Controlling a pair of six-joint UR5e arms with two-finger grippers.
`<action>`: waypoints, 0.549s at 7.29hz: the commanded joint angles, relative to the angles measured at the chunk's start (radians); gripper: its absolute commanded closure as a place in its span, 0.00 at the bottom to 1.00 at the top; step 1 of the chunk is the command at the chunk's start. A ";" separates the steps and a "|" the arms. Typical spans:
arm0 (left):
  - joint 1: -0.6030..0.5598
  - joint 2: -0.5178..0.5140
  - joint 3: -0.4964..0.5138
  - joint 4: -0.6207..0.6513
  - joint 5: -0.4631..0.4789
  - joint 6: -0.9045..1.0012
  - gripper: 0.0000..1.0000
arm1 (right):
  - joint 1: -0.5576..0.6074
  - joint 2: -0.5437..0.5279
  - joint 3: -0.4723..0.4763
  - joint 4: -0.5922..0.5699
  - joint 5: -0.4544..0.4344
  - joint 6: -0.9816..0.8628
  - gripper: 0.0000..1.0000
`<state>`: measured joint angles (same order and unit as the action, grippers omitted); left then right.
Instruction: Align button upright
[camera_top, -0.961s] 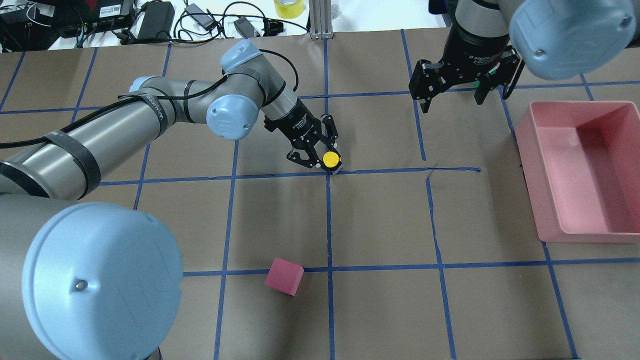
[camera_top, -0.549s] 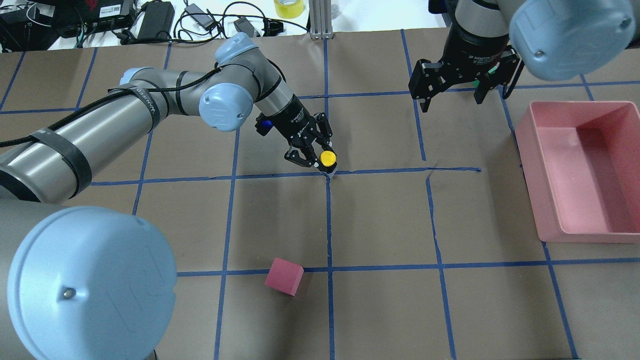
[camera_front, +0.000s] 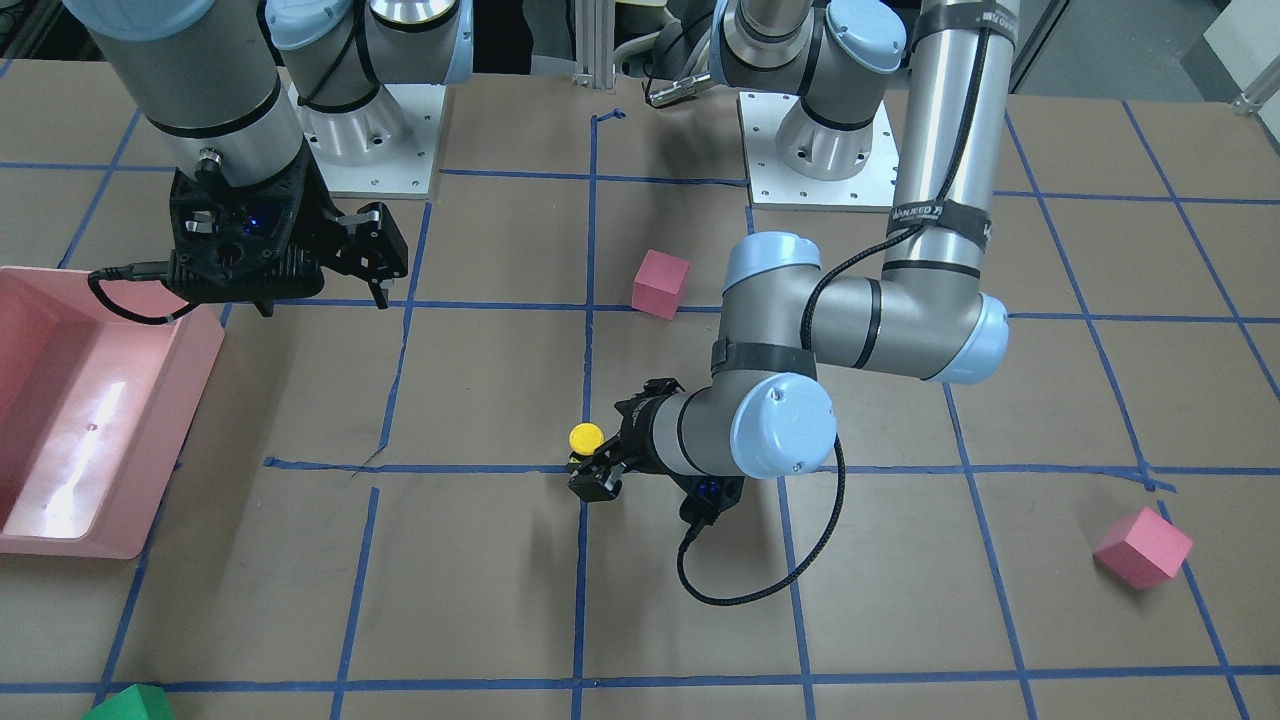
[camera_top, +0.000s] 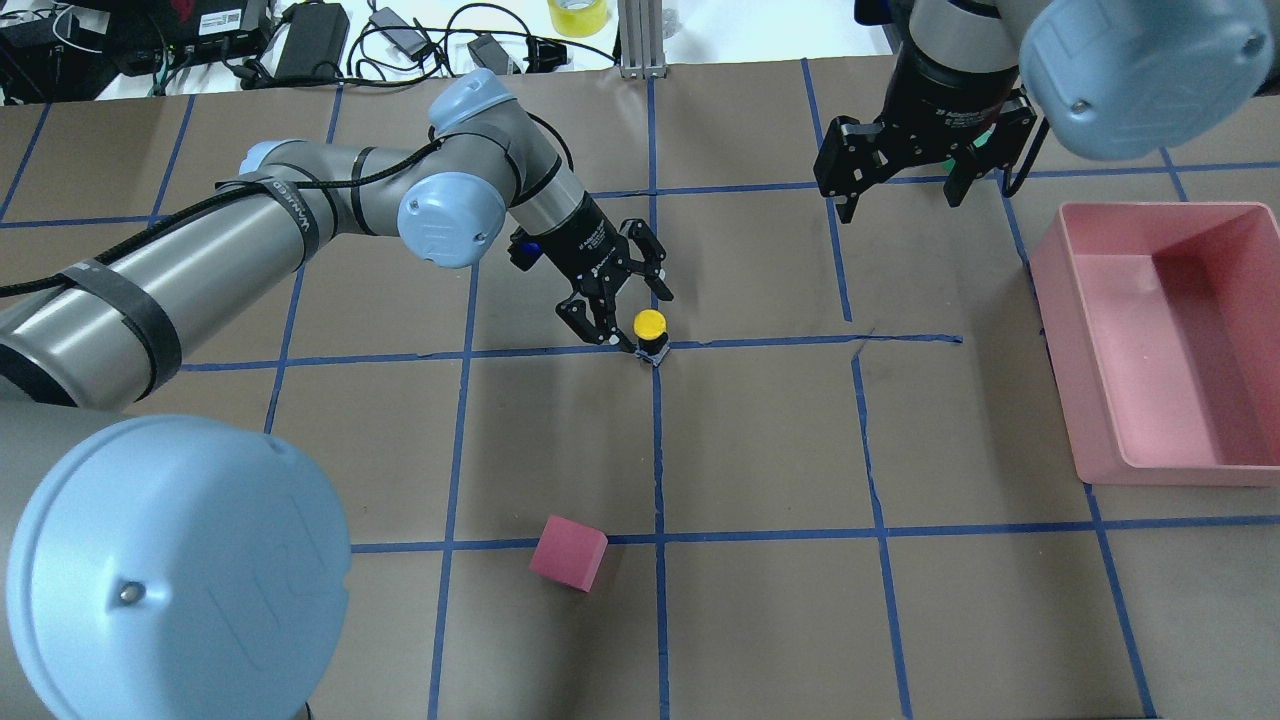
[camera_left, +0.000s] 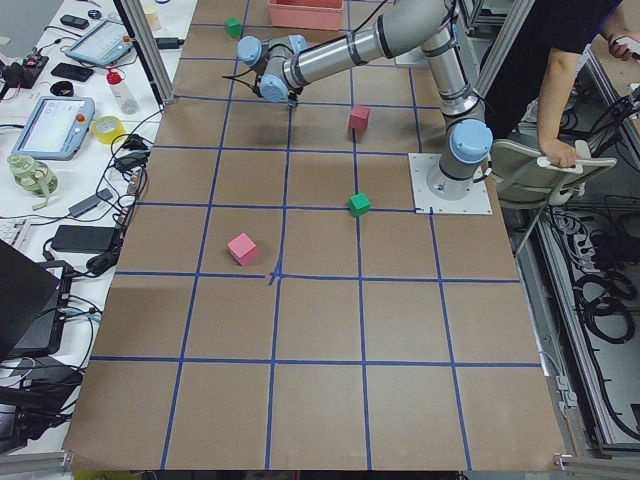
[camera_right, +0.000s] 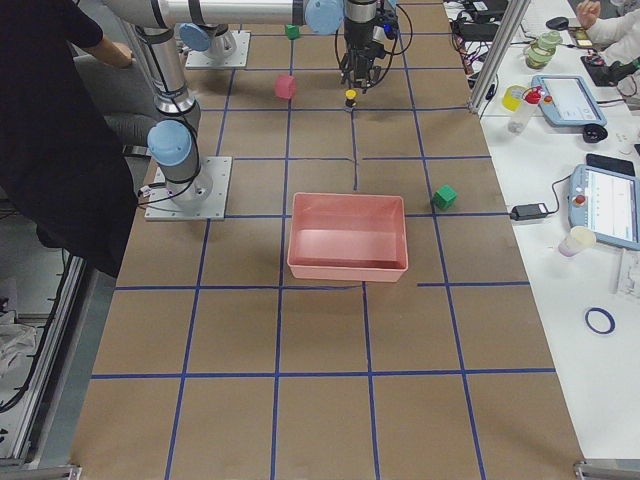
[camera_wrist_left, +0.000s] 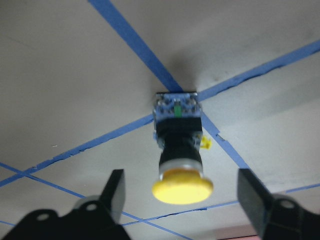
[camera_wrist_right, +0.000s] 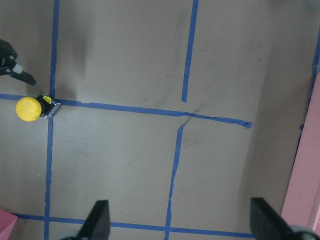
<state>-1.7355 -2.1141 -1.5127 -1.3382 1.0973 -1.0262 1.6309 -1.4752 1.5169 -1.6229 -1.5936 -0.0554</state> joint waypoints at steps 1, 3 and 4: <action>-0.007 0.164 -0.001 -0.050 0.218 0.206 0.00 | 0.000 0.000 -0.001 0.001 -0.005 0.000 0.00; 0.020 0.306 0.031 -0.238 0.451 0.587 0.00 | 0.000 0.000 -0.001 0.000 -0.005 0.002 0.00; 0.040 0.348 0.040 -0.271 0.505 0.718 0.00 | 0.000 0.000 -0.001 0.000 -0.005 0.003 0.00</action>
<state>-1.7172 -1.8327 -1.4866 -1.5454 1.5077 -0.5066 1.6312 -1.4757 1.5156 -1.6224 -1.5983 -0.0539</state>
